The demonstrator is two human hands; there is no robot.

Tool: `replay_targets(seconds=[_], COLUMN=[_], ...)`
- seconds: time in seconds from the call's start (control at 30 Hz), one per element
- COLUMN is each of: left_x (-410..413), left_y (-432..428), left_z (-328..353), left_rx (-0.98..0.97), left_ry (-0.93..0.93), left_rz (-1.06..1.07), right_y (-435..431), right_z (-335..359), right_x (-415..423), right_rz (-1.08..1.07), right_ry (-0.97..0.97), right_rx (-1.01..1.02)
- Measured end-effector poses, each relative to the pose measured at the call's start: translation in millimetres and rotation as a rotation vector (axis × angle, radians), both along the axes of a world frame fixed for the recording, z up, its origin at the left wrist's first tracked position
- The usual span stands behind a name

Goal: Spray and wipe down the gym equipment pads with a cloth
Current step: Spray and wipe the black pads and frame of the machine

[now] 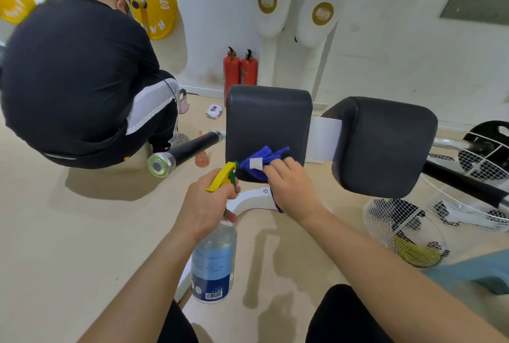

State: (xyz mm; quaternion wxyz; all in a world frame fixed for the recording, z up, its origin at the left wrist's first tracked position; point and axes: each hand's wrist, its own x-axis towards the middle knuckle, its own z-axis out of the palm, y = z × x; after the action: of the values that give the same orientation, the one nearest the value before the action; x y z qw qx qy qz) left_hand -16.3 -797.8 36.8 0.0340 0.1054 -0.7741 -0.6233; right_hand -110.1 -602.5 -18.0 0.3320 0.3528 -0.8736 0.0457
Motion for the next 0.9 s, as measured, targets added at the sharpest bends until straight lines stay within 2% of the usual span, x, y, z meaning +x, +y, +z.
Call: replay_targets(seconds=[0.1, 0.13, 0.23, 0.3, 0.47, 0.53, 0.6, 0.77, 0.9], left_x=[5.5, 7.5, 12.9, 14.8, 18.2, 18.9, 18.3, 10.9, 0.9], left_y=[-10.6, -13.2, -17.2, -18.7, -29.1, -33.8, -38.4, -38.2, -21.7], left_z=[-4.6, -5.7, -5.7, -4.1, -1.8, -0.6, 0.7, 1.4, 12.1], left_rx=[0.006, 0.01, 0.028, 0.046, 0.08, 0.09, 0.059, 0.016, 0.027], left_ry=[-0.013, -0.017, -0.015, -0.015, -0.009, -0.016, -0.032, -0.031, -0.029], left_rz=[0.023, 0.029, 0.037, 0.041, 0.035, 0.032, 0.021, 0.002, -0.052], right_y=[-8.2, -15.0, -43.7, -62.5, -68.0, -48.3, -25.4, 1.5, 2.9], right_z=[31.9, 51.8, 112.9, 127.4, 60.1, 26.2, 18.0, 68.1, 99.7], right_x=[-13.5, -19.6, -39.6, -44.8, -15.9, 0.1, 0.2, -19.5, -24.7], right_rz=[0.031, 0.007, -0.083, -0.092, 0.093, 0.185, 0.219, 0.006, -0.109], right_ry=[0.048, 0.055, 0.149, 0.15, 0.031, 0.039, 0.058, 0.077, 0.034], right_rx=[0.07, 0.045, -0.201, -0.216, 0.165, 0.344, 0.424, 0.098, -0.084])
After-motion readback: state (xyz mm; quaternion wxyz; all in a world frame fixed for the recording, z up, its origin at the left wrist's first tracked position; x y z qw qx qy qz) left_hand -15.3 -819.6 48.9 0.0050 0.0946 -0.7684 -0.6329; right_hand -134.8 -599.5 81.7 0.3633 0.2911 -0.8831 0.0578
